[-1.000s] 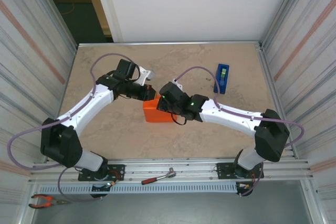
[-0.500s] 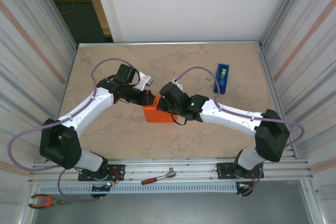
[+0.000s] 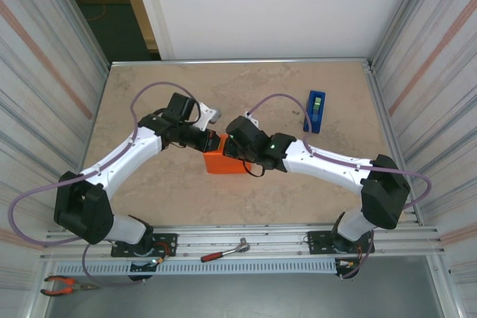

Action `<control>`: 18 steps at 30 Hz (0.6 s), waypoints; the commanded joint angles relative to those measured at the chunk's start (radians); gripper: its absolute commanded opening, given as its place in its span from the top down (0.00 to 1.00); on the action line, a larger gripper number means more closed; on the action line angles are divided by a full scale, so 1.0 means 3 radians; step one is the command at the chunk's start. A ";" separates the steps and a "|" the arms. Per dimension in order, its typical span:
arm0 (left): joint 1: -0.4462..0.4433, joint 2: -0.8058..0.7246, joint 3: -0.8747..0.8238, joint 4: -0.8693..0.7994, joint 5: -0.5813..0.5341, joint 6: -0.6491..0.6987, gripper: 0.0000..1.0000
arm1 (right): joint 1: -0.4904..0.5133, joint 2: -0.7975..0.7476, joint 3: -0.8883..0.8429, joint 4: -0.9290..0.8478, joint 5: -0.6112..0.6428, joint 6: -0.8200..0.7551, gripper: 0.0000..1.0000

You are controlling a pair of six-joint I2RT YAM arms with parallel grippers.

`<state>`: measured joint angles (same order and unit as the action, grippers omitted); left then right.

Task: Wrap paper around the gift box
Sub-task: Stick the wrapping paper to the gift box.

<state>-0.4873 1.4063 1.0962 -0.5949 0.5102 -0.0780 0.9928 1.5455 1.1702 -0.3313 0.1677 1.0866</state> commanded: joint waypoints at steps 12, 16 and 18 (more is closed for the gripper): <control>-0.0134 0.0052 -0.0127 -0.0262 -0.0366 0.0138 1.00 | -0.0137 0.0053 0.0080 -0.0387 -0.0316 -0.0231 0.81; -0.0144 0.0050 -0.0131 -0.0266 -0.0370 0.0146 1.00 | -0.0150 0.0059 0.0098 -0.0407 -0.0336 -0.0297 0.81; -0.0147 0.0052 -0.0135 -0.0267 -0.0378 0.0146 1.00 | -0.0149 0.0074 0.0106 -0.0418 -0.0334 -0.0336 0.80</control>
<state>-0.5148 1.3983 1.0962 -0.5900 0.4461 -0.0624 0.9531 1.5459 1.1885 -0.3447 0.0750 1.0332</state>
